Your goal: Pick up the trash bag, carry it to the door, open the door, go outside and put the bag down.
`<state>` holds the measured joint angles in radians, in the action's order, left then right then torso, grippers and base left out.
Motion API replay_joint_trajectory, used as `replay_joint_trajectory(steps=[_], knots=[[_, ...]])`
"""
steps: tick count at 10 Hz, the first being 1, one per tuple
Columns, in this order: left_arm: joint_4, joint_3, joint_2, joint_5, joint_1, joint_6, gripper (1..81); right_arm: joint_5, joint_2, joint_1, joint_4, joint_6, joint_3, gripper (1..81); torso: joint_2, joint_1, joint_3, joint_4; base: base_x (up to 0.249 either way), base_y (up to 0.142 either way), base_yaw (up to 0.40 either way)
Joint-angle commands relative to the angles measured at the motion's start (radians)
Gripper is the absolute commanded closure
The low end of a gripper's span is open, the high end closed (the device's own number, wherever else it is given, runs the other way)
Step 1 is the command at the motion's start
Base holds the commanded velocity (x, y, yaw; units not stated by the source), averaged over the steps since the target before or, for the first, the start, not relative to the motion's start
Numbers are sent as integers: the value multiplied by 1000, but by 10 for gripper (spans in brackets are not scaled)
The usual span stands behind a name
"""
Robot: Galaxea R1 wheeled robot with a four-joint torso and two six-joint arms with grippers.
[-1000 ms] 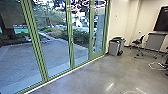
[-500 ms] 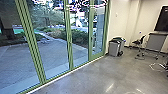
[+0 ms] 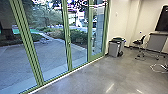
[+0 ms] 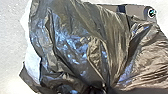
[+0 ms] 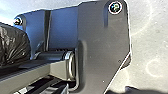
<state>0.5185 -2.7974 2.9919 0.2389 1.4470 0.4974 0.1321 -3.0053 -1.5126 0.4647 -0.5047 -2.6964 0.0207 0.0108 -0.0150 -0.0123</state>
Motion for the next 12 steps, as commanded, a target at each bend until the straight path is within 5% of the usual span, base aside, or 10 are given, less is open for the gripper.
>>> replay_joint_trajectory(steps=[1,12], knots=[[-3,-4,-4,82,-53,9,811,57,0,51,3,3,0,10,0,0,0,0,138,-64,0],[-3,-1,0,82,-53,13,811,57,1,51,3,3,0,10,0,0,0,0,138,-88,0]])
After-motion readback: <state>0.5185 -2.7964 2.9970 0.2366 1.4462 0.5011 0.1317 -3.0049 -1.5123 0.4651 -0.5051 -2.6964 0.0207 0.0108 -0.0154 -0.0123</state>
